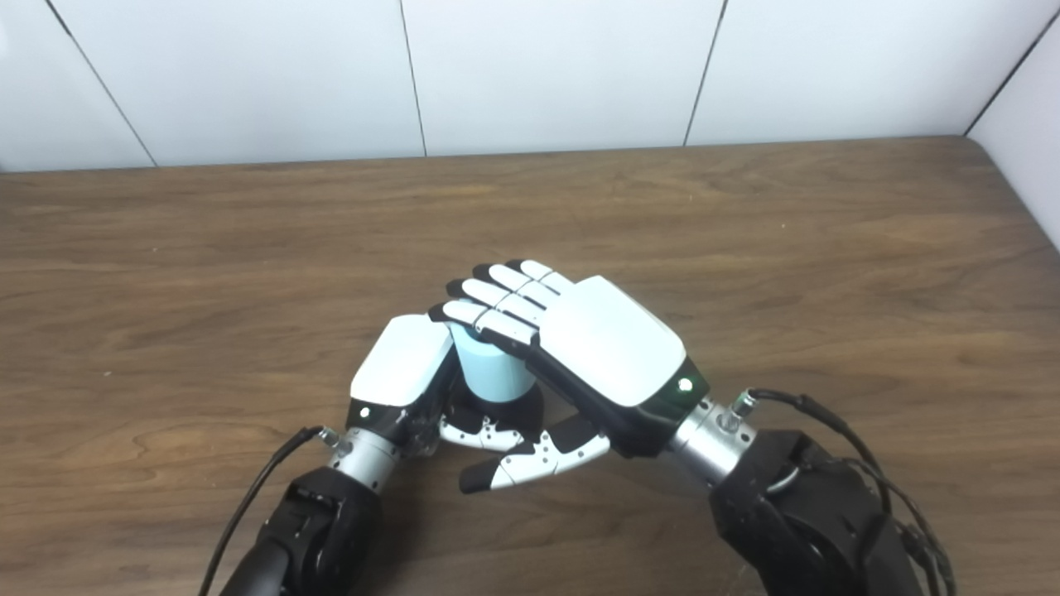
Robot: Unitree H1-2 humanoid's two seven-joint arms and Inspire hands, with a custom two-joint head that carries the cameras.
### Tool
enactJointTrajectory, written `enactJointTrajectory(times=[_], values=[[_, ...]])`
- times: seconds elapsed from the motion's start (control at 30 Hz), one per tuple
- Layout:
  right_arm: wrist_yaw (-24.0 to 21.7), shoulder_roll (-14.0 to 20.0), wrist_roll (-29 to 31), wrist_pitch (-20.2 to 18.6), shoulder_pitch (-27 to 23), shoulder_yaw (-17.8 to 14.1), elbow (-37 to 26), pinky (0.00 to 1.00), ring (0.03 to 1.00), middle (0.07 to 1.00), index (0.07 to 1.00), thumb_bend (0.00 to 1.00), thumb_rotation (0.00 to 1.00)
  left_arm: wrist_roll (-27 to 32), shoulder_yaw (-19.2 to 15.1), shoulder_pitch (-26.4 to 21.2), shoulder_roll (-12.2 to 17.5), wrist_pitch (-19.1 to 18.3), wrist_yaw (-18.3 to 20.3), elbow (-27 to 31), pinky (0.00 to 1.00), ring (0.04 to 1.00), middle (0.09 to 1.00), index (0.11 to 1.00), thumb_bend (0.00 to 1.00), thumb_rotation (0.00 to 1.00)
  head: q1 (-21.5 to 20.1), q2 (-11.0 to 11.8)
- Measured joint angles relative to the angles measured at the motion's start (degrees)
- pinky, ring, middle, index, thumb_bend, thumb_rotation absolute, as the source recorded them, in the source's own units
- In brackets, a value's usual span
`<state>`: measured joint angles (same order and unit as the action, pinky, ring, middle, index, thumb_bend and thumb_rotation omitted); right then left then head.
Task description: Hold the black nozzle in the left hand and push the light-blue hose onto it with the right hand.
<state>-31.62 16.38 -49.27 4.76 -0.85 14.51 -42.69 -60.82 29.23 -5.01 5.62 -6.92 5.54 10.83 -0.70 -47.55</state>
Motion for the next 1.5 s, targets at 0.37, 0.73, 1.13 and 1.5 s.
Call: enactJointTrajectory(times=[0.37,0.73,1.13,1.5], values=[[2.4,0.6,-1.5,0.0,1.3,1.2,1.4,0.93,0.927,0.895,0.849,0.6,0.91,0.0,0.0,0.0,-0.2,-0.1,0.4,0.1,0.8,0.603,0.475,0.503,0.52,0.0,-0.1,-0.3],[2.7,0.8,-1.6,-0.1,1.8,1.3,1.3,0.95,0.945,0.907,0.867,0.6,0.94,0.0,-0.2,0.0,-0.2,-0.1,1.2,0.3,0.8,0.605,0.466,0.512,0.52,0.0,-0.3,-0.4],[-0.1,-0.6,3.0,-4.2,0.2,-1.1,-0.5,0.96,0.968,0.951,0.921,0.53,0.99,0.2,-0.7,0.0,-0.2,0.6,1.1,0.3,0.8,0.603,0.454,0.516,0.52,0.0,-0.3,-0.1],[-1.3,-4.1,9.6,-12.3,-4.2,-7.2,-3.7,0.93,0.949,0.946,0.929,0.51,0.92,0.6,-1.3,0.0,-0.5,0.9,0.9,0.1,0.75,0.595,0.464,0.501,0.52,0.0,-0.1,0.1]])
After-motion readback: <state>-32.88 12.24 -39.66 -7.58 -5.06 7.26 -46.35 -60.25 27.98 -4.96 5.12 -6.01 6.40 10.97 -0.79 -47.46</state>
